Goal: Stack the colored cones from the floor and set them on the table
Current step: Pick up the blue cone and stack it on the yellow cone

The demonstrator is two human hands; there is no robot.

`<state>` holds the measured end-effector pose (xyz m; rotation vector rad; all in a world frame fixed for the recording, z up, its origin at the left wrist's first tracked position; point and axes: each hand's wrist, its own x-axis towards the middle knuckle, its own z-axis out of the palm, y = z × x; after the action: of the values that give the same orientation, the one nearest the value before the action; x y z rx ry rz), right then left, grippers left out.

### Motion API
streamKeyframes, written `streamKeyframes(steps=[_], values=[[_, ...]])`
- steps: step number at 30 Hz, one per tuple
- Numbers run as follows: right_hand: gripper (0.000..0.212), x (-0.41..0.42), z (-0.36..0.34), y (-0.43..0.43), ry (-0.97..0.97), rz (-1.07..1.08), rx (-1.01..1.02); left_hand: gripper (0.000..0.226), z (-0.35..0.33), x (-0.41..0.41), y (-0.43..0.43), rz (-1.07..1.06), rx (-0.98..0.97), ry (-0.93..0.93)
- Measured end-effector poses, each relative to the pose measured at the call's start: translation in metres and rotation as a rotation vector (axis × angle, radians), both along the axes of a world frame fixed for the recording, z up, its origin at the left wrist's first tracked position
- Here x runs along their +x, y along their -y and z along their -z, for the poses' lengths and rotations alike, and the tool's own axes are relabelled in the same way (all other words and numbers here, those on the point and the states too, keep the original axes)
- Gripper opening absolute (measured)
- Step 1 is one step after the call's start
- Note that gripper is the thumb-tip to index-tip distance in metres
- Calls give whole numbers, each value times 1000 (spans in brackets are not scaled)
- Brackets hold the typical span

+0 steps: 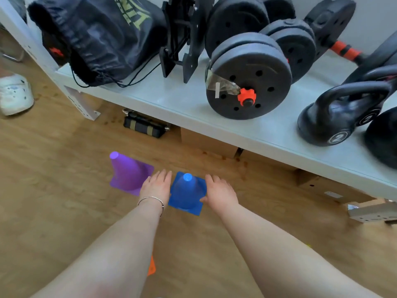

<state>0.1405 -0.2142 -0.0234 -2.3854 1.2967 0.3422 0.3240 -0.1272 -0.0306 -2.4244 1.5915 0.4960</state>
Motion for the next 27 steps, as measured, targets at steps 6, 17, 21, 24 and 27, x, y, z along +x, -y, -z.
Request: streamKeyframes(steps=[6,17,21,24,27], values=[[73,18,23,3,78,135,259,55,24,-19,-1,-142,33,-352],[79,-54,24,-1,352,296,407,50,21,-51,-1,-185,-130,-546],[76,-85,-2,0,480,345,431,48,-2,-72,1,-215,-217,-608],[68,-115,-31,-1,536,365,406,49,-26,-96,0,-201,-266,-642],[62,-146,-63,-2,541,362,348,52,-53,-127,-1,-153,-292,-694]])
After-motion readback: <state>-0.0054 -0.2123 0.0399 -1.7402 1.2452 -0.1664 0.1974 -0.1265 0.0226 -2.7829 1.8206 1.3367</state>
